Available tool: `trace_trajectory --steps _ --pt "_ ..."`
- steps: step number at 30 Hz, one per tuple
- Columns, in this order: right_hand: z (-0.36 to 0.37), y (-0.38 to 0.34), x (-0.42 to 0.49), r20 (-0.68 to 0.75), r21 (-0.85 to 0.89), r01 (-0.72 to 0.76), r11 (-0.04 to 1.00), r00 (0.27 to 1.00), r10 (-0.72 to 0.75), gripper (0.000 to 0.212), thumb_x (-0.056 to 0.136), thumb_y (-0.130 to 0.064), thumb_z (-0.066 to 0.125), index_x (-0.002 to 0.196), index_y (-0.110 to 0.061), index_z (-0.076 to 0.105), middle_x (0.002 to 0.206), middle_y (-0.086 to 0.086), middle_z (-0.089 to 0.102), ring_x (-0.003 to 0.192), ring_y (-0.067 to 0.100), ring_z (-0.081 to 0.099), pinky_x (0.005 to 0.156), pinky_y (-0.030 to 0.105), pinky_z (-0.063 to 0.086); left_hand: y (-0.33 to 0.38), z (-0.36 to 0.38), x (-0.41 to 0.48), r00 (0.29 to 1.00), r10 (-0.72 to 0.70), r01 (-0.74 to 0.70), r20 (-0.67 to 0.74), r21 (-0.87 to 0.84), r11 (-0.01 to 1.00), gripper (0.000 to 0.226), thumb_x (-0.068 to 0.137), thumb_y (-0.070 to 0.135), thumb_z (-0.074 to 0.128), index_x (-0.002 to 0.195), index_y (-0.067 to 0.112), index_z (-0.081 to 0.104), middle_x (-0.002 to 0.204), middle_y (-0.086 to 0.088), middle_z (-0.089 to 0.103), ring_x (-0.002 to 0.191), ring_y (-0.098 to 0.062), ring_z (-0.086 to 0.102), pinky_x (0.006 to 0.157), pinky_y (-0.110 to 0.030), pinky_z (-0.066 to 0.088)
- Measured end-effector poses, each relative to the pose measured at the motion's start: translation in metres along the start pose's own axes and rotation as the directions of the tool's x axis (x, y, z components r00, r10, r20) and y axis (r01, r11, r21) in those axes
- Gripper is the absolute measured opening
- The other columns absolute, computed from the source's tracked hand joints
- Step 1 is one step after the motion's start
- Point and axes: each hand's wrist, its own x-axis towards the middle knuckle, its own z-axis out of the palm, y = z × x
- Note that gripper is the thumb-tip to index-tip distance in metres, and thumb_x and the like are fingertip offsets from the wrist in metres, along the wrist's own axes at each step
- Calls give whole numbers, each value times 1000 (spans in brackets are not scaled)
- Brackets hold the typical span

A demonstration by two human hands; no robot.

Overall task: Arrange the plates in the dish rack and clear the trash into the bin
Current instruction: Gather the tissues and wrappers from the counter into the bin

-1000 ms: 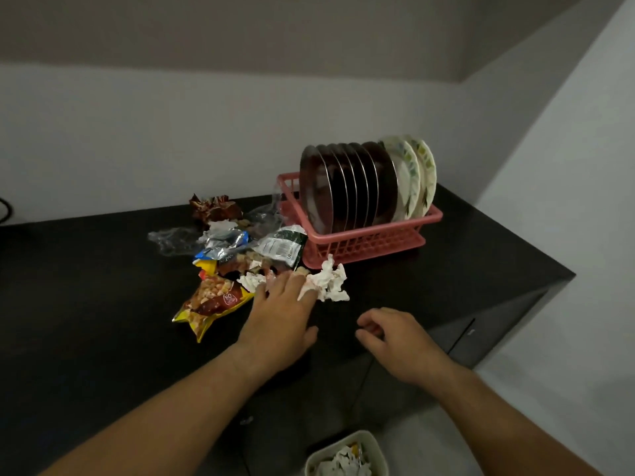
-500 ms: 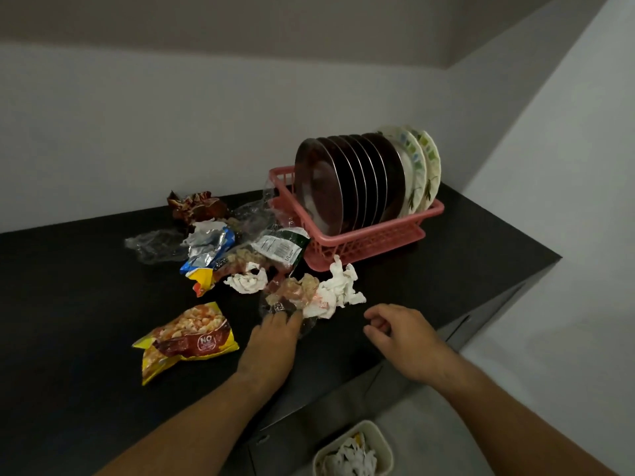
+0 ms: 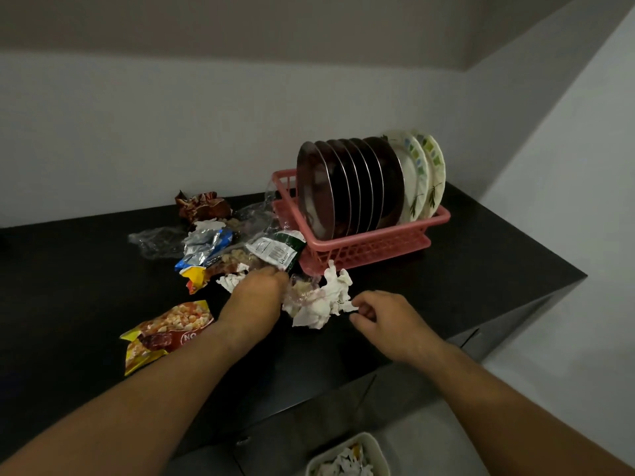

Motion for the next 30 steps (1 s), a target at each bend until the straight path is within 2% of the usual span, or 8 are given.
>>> trace_trajectory --steps 7,11,17,21,24,25,27,30 --pt "1 20 12 51 -78 -23 997 998 27 36 95 -35 60 128 -22 59 119 -4 56 103 12 57 89 30 51 21 -5 16 995 -85 84 -55 -25 996 31 85 -1 57 110 16 50 115 -2 47 99 -21 54 76 -27 44" --pt "5 30 21 111 -121 -30 992 993 44 41 96 -35 57 135 -22 52 132 -1 50 114 17 54 93 32 49 32 -11 23 985 -158 156 -64 -36 987 38 86 9 64 111 29 43 100 5 53 90 -18 55 70 -29 41" --pt "23 37 49 139 -256 22 967 990 15 52 97 -44 52 144 -25 39 133 6 48 119 27 46 93 42 46 44 -14 30 974 -223 217 -51 -101 971 20 86 5 58 91 23 51 87 4 52 81 -16 53 65 -28 45" --pt "37 40 59 158 -331 77 940 987 -25 30 99 -31 50 126 -17 52 122 7 54 109 26 50 85 40 45 43 -8 22 966 -235 251 105 -172 953 27 81 44 59 96 27 44 93 12 40 84 -8 47 58 -23 36" --pt "34 46 59 152 -214 70 974 988 -38 15 97 -20 50 107 -13 58 109 5 56 95 23 52 72 30 41 43 -9 18 962 -272 274 34 -120 954 51 80 76 46 86 26 50 86 10 47 75 -5 47 54 -23 33" --pt "29 48 59 148 -166 60 984 988 -35 7 94 -19 51 95 -15 57 100 2 55 86 20 52 65 27 38 44 -11 19 961 -278 275 -10 -108 955 51 83 74 43 80 24 52 80 7 49 71 -7 48 53 -24 32" --pt "14 51 59 114 -99 25 995 993 -13 16 89 -18 56 75 -22 48 85 -5 50 72 15 52 53 23 34 48 -17 21 952 -298 286 -75 -135 949 44 92 57 46 72 19 55 73 2 51 67 -15 51 52 -27 32" --pt "-12 52 65 23 26 -53 998 998 52 18 84 -16 63 73 -24 52 79 -3 59 65 14 58 51 24 39 57 -26 24 939 -340 324 -52 -195 926 26 96 34 51 83 13 57 80 -2 55 74 -20 56 61 -34 46"
